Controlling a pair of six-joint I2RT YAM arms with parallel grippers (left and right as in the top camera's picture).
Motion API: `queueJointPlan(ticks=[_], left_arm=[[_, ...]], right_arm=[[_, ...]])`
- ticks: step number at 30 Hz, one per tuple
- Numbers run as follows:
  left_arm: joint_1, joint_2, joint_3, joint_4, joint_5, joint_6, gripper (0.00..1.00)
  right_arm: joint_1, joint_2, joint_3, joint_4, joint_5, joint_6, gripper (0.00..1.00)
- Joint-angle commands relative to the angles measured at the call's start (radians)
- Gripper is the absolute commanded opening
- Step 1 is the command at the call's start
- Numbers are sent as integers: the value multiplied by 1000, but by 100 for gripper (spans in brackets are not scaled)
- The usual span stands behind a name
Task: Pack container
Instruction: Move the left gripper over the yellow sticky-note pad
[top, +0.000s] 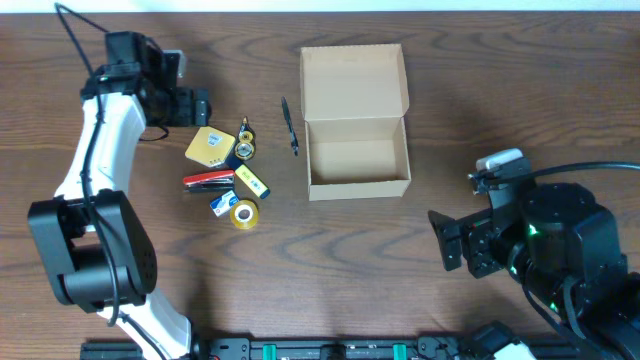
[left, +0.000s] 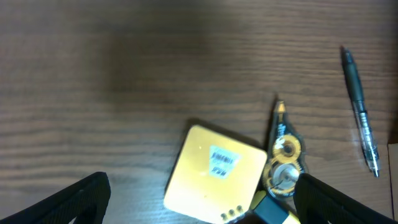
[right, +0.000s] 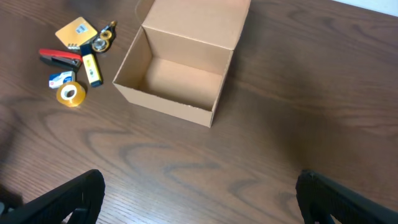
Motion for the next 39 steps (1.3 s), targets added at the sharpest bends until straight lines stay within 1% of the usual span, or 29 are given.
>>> queueJointPlan(ticks=[1,7,16,20,32,39], left_arm=[[-41,16,27,7,-68,23,95],[-72,49,27,23,-101,-7,95],[-70,116,27,37,-108,-8,95],[-63,132,27,64,-107,-32,95],[-60,209,26,65,-85,-30,95],[-60,270,26,39,-10,-30,95]], right_arm=[[-5,0,1,1,11,-4,99],[-5,0,1,1,11,-4,99],[-5,0,1,1,11,-4,99],[-5,0,1,1,11,-4,99],[-5,0,1,1,11,-4,99],[-5,0,1,1,10,-4,99]])
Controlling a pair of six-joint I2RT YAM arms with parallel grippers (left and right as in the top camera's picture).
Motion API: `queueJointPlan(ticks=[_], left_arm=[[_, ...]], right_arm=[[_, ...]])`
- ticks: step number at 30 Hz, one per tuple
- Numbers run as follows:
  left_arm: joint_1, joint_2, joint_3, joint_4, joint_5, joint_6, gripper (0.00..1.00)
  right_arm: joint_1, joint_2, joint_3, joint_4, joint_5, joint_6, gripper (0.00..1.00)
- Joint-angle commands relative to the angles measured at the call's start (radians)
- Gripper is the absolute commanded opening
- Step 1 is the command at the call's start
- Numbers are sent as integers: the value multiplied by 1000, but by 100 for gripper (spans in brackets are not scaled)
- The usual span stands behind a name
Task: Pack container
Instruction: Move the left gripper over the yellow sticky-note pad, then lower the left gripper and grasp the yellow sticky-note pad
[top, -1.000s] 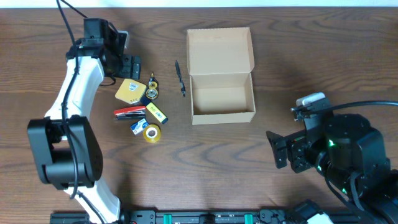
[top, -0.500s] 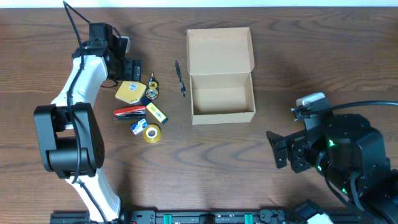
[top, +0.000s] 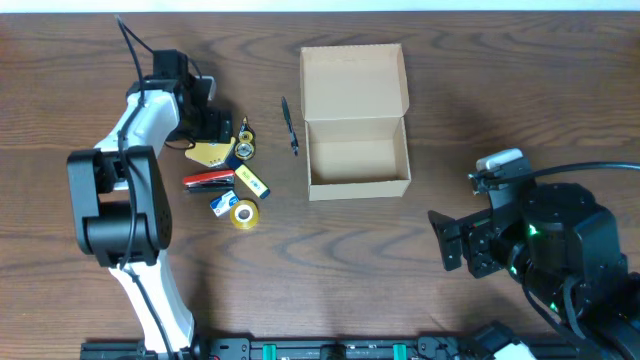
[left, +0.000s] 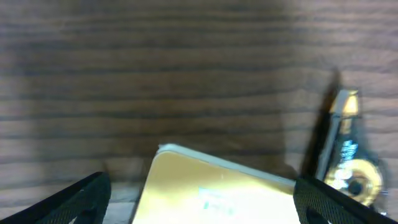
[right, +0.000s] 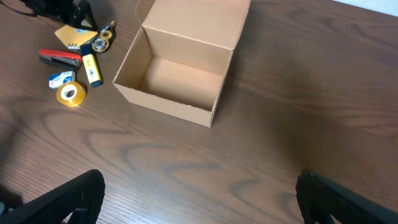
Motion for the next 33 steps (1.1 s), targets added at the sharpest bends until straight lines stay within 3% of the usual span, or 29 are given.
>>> queueJointPlan(ticks=[1,17,23,33], left_arm=[[3,40,19,-15,39,-7,95],[-61,50,19,-43,29,44,95],[-60,49,19,-109,-50,88,95],[-46,-57,19,-162,-55,158,95]], right_arm=[[-5,0,1,0,11,-4,99],[-5,0,1,0,11,-4,99],[-5,0,1,0,11,-4,99],[-5,0,1,0,11,-4,99]])
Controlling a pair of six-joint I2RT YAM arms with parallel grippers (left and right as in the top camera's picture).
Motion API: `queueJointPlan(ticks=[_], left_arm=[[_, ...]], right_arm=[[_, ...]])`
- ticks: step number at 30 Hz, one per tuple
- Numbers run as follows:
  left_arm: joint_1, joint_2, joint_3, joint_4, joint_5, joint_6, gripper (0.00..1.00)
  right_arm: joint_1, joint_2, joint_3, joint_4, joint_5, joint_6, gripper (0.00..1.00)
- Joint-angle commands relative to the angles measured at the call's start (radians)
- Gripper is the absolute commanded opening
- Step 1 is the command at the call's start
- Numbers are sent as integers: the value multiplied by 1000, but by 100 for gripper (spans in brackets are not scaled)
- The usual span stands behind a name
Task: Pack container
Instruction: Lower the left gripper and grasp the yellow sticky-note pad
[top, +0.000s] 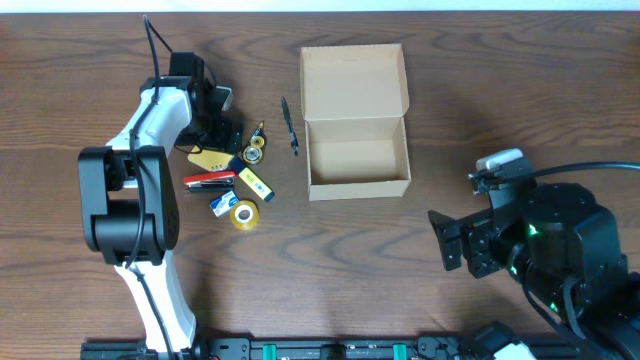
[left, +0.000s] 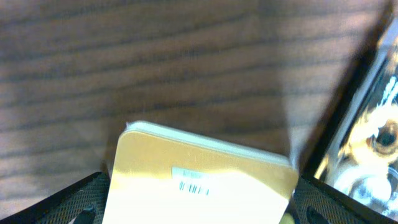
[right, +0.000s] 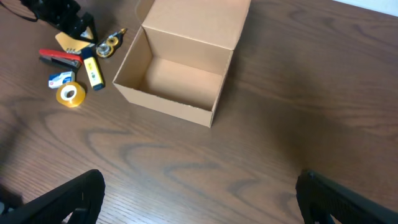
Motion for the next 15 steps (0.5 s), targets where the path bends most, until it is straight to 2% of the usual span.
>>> queueJointPlan(ticks=[1,6,15], left_arm=[[6,-72,-1,-18,-10,48,95],[6,-120,-2,-49,-10,121,95],[3,-103,-22,-61,-8,173,95]], right_arm=[[-5,0,1,1,11,-4,99],[-5,0,1,1,11,-4,99],[-5,0,1,1,11,-4,99]])
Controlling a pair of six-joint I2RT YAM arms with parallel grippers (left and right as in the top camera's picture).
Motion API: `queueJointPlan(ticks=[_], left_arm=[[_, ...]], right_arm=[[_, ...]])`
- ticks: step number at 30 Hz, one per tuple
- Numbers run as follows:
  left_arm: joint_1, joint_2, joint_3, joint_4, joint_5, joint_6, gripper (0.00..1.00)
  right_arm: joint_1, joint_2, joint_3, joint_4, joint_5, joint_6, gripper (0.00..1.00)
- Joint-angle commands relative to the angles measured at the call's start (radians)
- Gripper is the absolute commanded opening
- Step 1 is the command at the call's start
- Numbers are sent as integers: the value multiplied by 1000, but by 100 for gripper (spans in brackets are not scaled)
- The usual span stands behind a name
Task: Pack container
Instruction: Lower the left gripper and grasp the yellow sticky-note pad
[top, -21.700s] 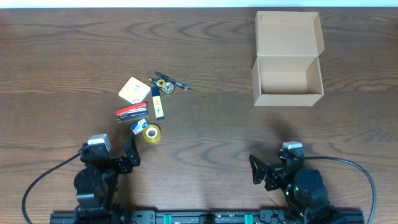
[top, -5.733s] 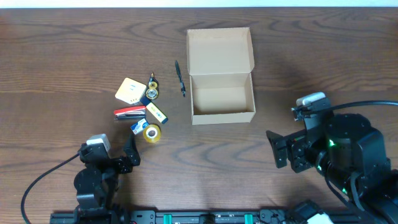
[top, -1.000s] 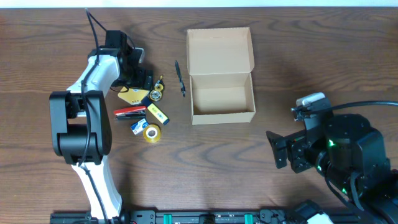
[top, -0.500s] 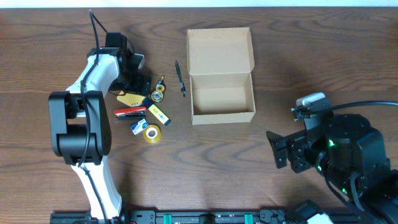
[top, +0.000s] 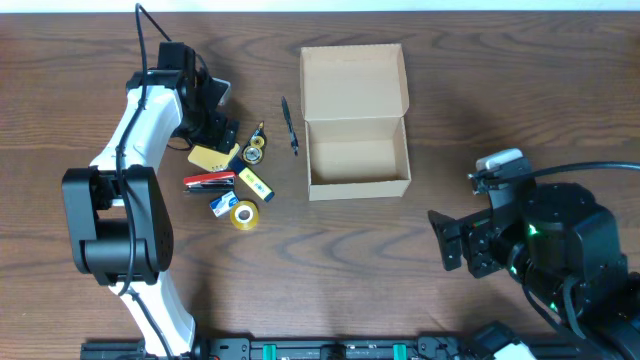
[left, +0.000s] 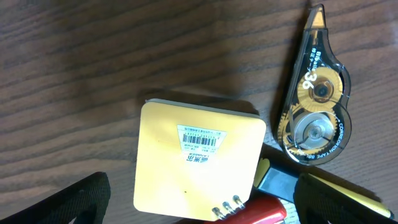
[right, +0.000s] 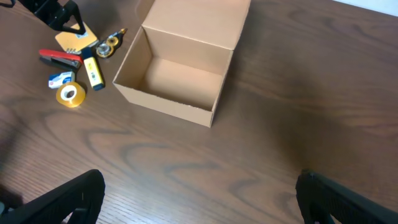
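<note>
An open cardboard box (top: 357, 158) stands mid-table with its lid flap folded back, empty inside; the right wrist view shows it too (right: 180, 74). Left of it lies a cluster of stationery. A yellow sticky-note pad (left: 199, 155) lies flat next to a correction tape dispenser (left: 314, 112). My left gripper (left: 202, 205) hangs open above the pad (top: 207, 157), holding nothing. My right gripper (right: 199, 202) is open over bare wood near the table's front right, also holding nothing.
A red stapler (top: 207, 180), a yellow-and-blue marker (top: 253, 183), a small blue-white item (top: 222, 203) and a yellow tape roll (top: 243, 214) lie below the pad. A black pen (top: 290, 125) lies between the cluster and the box.
My left gripper, low and close over the pad before, is now higher, so the whole pad and correction tape show. The pad still lies on the table. The right arm has not moved.
My left gripper was open to the left of the stationery. Then it stood low at the pad, still open. By 0.5 s ago the correction tape had shifted and turned toward the pen and the pad sat slightly lower. Now the gripper is higher, with nothing in it.
</note>
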Motion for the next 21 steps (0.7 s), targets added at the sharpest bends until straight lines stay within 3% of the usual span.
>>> queueJointPlan(ticks=[1,21], left_arm=[[2,15,-31,-3,-5,58,95],[-1,18,-159,91,-29,87,95]], right_arm=[[-5,0,1,1,11,-4,99],[-5,0,1,1,11,-4,99]])
